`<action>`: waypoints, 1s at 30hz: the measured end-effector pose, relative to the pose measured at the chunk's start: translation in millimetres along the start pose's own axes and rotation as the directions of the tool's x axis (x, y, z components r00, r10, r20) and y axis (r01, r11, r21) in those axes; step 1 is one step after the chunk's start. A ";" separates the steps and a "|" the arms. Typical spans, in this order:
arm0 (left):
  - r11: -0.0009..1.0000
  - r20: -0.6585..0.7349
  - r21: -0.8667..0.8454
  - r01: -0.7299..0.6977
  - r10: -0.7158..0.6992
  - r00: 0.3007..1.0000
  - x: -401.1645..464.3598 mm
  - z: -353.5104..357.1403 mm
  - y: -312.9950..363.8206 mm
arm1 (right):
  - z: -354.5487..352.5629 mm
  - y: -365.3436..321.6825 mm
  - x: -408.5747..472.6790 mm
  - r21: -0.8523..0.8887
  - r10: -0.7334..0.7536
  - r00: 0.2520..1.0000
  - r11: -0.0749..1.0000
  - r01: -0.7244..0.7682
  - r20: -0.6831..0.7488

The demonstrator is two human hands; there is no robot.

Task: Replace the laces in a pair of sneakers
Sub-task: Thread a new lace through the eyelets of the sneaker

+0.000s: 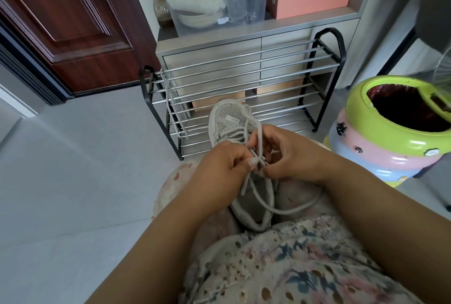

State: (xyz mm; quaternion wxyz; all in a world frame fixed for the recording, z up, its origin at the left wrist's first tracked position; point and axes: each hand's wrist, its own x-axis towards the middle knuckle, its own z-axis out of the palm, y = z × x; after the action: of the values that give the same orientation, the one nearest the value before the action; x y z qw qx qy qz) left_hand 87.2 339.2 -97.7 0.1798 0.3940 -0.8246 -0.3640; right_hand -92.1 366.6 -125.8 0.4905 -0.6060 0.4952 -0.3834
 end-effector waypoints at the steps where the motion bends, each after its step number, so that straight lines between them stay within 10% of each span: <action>1: 1.000 0.011 0.010 -0.001 0.001 1.000 -0.2 -1.0 -1.1 | 0.4 0.5 -0.1 -0.017 -0.005 1.000 1.000 0.005 -0.012; 11: 0.984 0.330 -0.165 -0.067 0.119 0.937 -20.9 -56.2 5.9 | -7.0 4.1 -1.6 0.104 0.005 0.999 0.995 0.001 -0.050; 16: 0.988 0.110 0.149 0.041 -0.058 0.992 -11.4 -30.8 3.6 | -8.4 4.5 -1.6 0.154 0.000 1.000 0.988 0.004 -0.023; 30: 0.997 -0.004 0.071 0.041 -0.041 0.999 -8.9 -2.2 10.1 | -8.8 4.8 -0.6 0.129 -0.006 0.999 0.992 0.002 0.031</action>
State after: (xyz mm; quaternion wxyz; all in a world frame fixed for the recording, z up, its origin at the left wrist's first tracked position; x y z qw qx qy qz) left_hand 88.8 349.5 -88.8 0.1591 0.4174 -0.8286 -0.3375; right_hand -101.7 365.2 -128.5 0.5357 -0.5800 0.4603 -0.4060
